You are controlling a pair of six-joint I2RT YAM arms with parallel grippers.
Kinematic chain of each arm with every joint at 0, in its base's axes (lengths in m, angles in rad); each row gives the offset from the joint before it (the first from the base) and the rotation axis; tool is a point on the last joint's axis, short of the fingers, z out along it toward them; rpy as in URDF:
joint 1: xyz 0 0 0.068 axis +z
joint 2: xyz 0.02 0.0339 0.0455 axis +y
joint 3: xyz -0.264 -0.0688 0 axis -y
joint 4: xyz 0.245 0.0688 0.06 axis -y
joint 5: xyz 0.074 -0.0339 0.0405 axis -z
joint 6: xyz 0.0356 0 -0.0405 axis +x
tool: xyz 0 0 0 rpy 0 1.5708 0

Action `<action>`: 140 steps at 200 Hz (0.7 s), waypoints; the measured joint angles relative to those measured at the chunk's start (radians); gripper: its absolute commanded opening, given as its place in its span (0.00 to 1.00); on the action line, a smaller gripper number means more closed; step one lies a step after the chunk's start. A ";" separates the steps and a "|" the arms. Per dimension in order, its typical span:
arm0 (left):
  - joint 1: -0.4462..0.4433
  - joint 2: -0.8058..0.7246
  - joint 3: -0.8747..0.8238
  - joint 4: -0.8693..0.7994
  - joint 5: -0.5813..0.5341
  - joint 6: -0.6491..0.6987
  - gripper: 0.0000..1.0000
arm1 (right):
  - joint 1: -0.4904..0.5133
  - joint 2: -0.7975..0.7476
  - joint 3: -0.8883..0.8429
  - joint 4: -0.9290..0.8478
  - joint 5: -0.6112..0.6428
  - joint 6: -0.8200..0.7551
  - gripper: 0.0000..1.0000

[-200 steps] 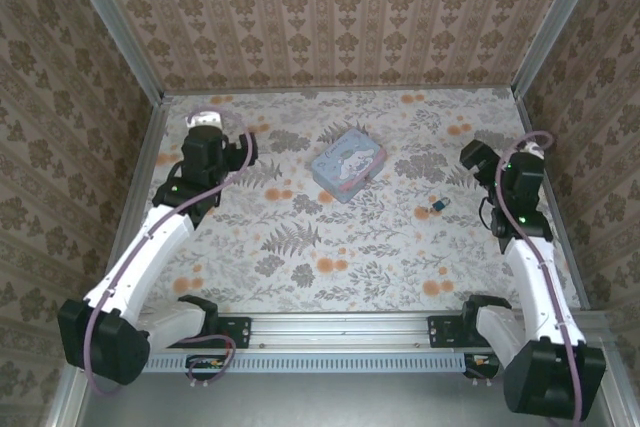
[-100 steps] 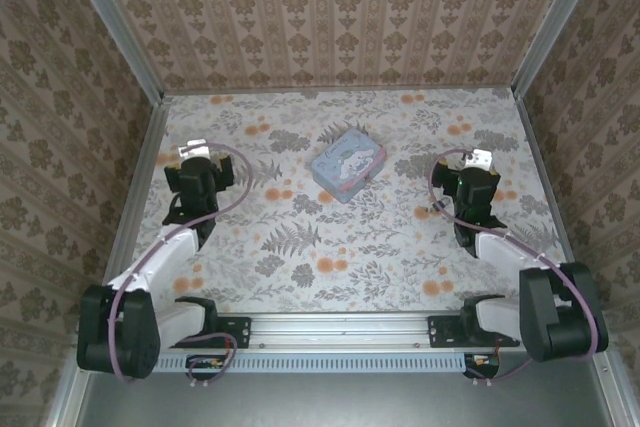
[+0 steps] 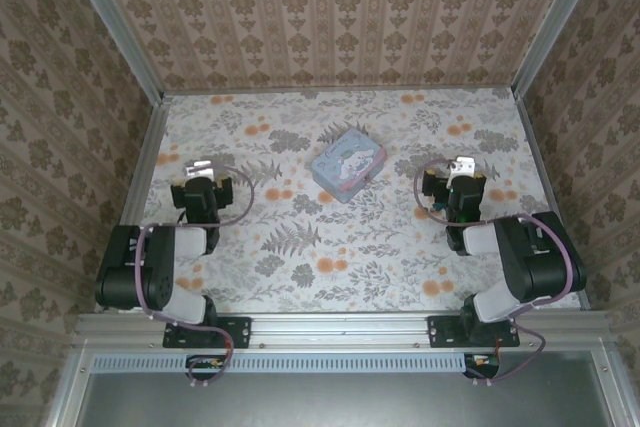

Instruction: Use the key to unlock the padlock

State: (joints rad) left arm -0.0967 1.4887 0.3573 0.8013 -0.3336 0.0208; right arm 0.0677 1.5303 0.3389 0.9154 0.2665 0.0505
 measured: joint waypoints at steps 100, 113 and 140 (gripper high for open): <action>0.070 0.051 0.027 0.058 0.212 0.014 1.00 | -0.050 0.002 0.047 -0.024 -0.118 0.001 0.99; 0.071 0.051 0.027 0.058 0.218 0.014 1.00 | -0.050 0.002 0.047 -0.024 -0.118 0.001 0.99; 0.071 0.051 0.027 0.058 0.225 0.014 1.00 | -0.050 0.002 0.047 -0.024 -0.118 0.001 1.00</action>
State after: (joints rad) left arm -0.0261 1.5402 0.3843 0.8589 -0.1081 0.0345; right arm 0.0174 1.5322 0.3862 0.8909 0.1486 0.0517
